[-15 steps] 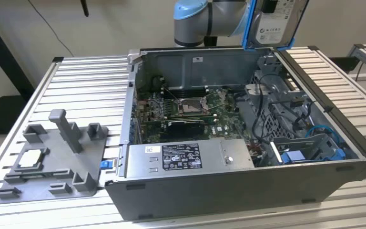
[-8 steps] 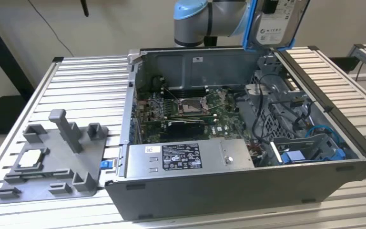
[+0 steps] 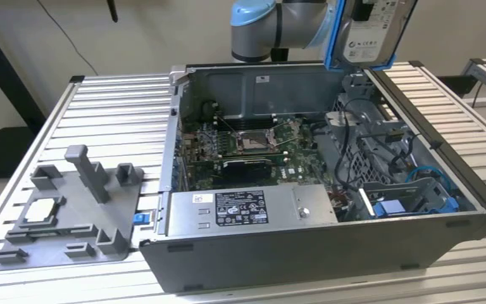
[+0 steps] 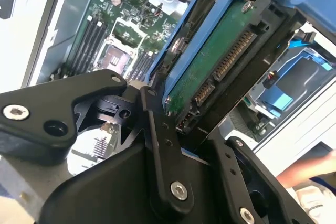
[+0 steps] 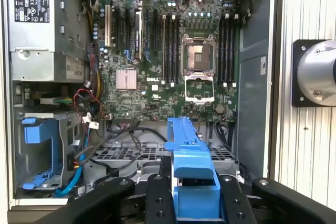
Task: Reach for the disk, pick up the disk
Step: 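Pick up the disk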
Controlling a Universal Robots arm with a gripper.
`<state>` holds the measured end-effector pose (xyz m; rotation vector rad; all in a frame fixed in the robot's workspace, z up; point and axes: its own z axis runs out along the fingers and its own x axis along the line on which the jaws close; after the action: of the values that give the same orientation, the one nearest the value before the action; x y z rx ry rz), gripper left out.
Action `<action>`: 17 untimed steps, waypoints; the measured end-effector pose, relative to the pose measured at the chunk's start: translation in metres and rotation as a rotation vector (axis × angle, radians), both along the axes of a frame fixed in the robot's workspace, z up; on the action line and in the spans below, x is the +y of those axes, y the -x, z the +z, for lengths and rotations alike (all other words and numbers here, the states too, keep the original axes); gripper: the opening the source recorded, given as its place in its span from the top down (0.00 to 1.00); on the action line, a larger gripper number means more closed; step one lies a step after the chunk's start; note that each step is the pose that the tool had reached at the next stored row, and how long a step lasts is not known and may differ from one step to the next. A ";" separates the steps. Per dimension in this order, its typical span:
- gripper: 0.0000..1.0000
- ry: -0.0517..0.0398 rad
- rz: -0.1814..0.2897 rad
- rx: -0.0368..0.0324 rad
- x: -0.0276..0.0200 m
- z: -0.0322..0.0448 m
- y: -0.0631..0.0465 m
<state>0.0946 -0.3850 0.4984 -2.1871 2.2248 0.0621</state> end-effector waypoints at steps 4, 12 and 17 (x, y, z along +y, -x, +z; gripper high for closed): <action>1.00 -0.0001 0.000 0.0001 -0.0048 0.0001 0.000; 1.00 -0.0006 0.000 0.0000 -0.0114 0.0000 0.000; 1.00 -0.0006 0.000 0.0001 -0.0147 -0.0001 0.000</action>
<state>0.0947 -0.3997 0.4983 -2.1870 2.2244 0.0628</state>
